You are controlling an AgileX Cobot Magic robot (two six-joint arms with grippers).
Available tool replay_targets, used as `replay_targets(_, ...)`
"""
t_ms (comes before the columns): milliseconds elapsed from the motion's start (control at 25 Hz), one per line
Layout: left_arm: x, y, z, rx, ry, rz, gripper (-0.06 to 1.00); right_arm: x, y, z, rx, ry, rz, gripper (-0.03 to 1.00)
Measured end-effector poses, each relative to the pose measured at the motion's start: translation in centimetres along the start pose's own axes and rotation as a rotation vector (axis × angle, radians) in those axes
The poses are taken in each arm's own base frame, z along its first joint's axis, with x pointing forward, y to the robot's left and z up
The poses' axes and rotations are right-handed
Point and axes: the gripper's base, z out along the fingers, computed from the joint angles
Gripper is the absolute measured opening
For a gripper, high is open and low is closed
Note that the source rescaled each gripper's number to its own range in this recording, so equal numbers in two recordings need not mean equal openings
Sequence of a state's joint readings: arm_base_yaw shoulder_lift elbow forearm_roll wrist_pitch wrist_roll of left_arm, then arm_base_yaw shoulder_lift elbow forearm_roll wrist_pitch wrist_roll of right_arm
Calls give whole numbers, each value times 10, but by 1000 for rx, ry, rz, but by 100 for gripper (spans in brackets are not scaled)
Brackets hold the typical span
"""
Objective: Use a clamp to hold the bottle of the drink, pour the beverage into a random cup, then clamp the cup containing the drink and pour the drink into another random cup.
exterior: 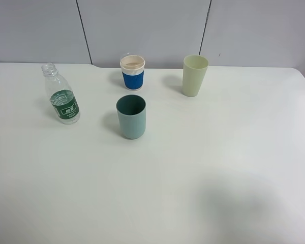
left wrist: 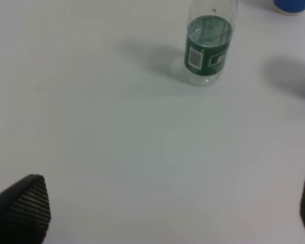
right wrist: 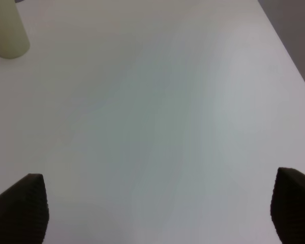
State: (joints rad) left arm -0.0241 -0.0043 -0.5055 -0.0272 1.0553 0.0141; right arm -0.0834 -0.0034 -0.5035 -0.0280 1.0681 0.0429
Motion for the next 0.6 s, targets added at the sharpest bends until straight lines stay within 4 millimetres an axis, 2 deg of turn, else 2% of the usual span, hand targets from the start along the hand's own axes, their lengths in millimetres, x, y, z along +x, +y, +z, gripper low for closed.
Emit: replay_targets(600, 0, 0, 0, 0, 0, 0, 100, 0, 0, 0, 0, 0, 0, 74)
